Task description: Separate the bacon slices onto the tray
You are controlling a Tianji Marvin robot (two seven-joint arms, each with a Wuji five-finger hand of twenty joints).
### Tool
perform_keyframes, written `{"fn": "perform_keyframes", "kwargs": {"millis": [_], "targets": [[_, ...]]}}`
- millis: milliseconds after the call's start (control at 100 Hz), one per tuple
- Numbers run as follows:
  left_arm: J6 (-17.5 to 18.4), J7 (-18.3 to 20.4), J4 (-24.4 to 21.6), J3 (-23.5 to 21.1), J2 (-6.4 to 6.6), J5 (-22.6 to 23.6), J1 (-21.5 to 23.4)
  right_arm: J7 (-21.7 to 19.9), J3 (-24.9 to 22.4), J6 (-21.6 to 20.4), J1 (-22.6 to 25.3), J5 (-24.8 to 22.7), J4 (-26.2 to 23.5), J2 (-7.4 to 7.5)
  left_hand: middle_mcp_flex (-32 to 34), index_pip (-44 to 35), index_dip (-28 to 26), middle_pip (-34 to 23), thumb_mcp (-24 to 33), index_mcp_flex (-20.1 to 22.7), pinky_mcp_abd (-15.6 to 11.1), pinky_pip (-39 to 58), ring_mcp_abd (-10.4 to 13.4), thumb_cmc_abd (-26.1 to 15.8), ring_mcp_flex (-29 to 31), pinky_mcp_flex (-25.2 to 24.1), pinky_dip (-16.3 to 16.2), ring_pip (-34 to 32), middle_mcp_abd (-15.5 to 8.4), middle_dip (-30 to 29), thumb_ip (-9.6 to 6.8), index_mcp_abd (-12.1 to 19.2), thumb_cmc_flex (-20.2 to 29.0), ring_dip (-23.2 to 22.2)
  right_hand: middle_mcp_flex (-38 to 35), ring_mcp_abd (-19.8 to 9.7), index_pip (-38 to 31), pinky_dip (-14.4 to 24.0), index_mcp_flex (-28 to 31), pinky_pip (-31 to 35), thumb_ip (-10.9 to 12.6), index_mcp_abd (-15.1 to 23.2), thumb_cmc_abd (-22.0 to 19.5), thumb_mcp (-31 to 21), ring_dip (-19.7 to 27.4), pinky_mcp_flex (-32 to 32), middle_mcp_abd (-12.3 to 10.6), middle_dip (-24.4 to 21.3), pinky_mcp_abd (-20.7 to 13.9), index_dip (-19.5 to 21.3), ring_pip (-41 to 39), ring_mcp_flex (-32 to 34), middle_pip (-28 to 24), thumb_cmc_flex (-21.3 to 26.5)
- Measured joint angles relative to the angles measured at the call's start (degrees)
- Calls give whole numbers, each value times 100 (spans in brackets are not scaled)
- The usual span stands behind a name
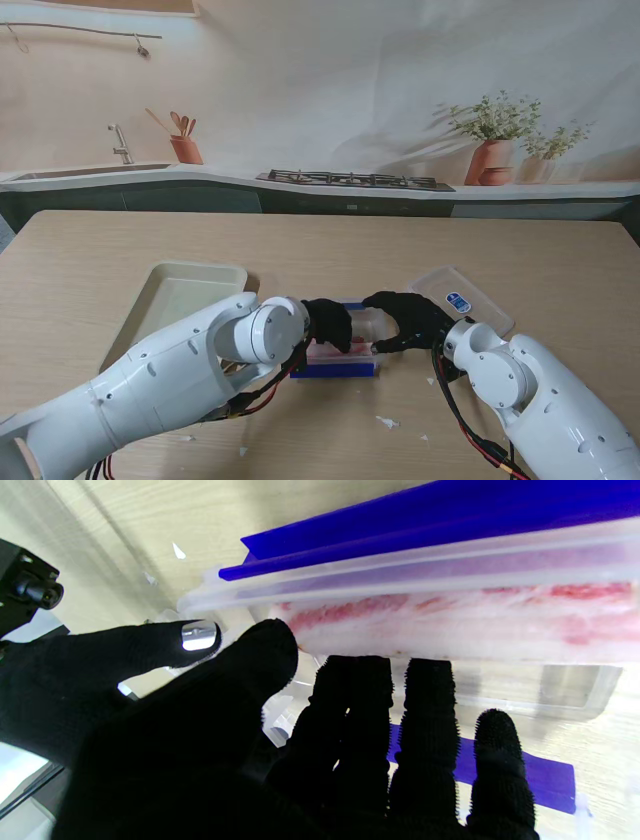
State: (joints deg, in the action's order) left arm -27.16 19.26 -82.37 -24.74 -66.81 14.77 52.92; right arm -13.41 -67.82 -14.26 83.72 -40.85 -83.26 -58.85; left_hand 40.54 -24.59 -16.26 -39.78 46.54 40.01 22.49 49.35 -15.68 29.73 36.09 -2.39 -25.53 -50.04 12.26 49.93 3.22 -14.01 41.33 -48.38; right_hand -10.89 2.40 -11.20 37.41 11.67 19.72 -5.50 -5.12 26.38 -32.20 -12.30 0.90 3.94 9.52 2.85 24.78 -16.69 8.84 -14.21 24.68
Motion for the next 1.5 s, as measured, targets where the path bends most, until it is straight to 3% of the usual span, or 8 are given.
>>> {"fn": "perform_keyframes", "kwargs": {"millis": [190, 510, 700, 1010, 1300, 1500], "targets": [[123, 137, 121, 185, 0, 22, -132, 2, 0, 0, 0, -1, 0, 0, 396, -628, -248, 57, -19, 134, -2, 2, 77, 152, 132, 0, 0, 5, -282, 222, 0, 342, 347, 0, 0, 0, 0, 0, 0, 0, 0, 0, 0, 0, 0, 0, 0, 0, 0, 0, 0, 0, 0, 0], [422, 295, 306, 476, 10, 198, -357, 2, 5, 0, -2, 0, 2, 0, 799, -1391, -285, 627, 58, 191, -7, 3, 171, 183, 132, -15, 0, 72, -446, 352, -1, 778, 614, 0, 0, 0, -19, 0, 0, 0, 0, 1, 0, 0, 0, 0, 0, 0, 0, 0, 0, 0, 0, 1], [501, 209, 342, 415, 3, 302, -296, 8, 5, -2, -3, 0, 5, 0, 1203, -2029, -216, 858, -239, 452, -77, 3, 225, 201, 297, -15, 0, 82, -585, 352, -1, 1049, 711, 69, 0, 0, -19, 0, 0, 0, 0, 2, 0, 0, 0, 0, 0, 0, 0, 0, 0, 0, 0, 1], [599, 100, 169, 88, 86, 647, -6, 12, 6, -2, -4, 6, 6, -1, 1421, -2385, -856, 979, -251, 449, -80, 3, 208, 228, 450, -16, 0, 82, -582, 352, 55, 1049, 787, 72, 0, 0, -19, 0, 0, 0, 0, 2, 0, 0, 0, 57, 0, 0, 0, 0, 0, 0, 0, 4], [1011, 100, -158, -179, 275, 1099, 160, 16, 8, -13, -8, 10, 13, -1, 1456, -2477, -1384, 996, -212, 373, -68, 3, 187, 293, 568, 15, 0, 79, -508, 619, 147, 928, 906, 73, 0, 0, -19, 0, 0, 0, 0, 2, 0, 0, 0, 65, 0, 0, 0, 0, 0, 0, 0, 10], [1281, -155, -269, -435, 288, 1309, 332, 20, 3, -15, -4, 10, 13, -2, 1492, -2532, -1670, 995, 32, 361, -67, 142, 154, 426, 648, 158, -4, -55, -365, 940, 148, 809, 902, 0, 0, 0, -19, 0, 0, 0, 0, 2, 0, 0, 0, 65, 0, 0, 0, 0, 0, 0, 0, 10]]}}
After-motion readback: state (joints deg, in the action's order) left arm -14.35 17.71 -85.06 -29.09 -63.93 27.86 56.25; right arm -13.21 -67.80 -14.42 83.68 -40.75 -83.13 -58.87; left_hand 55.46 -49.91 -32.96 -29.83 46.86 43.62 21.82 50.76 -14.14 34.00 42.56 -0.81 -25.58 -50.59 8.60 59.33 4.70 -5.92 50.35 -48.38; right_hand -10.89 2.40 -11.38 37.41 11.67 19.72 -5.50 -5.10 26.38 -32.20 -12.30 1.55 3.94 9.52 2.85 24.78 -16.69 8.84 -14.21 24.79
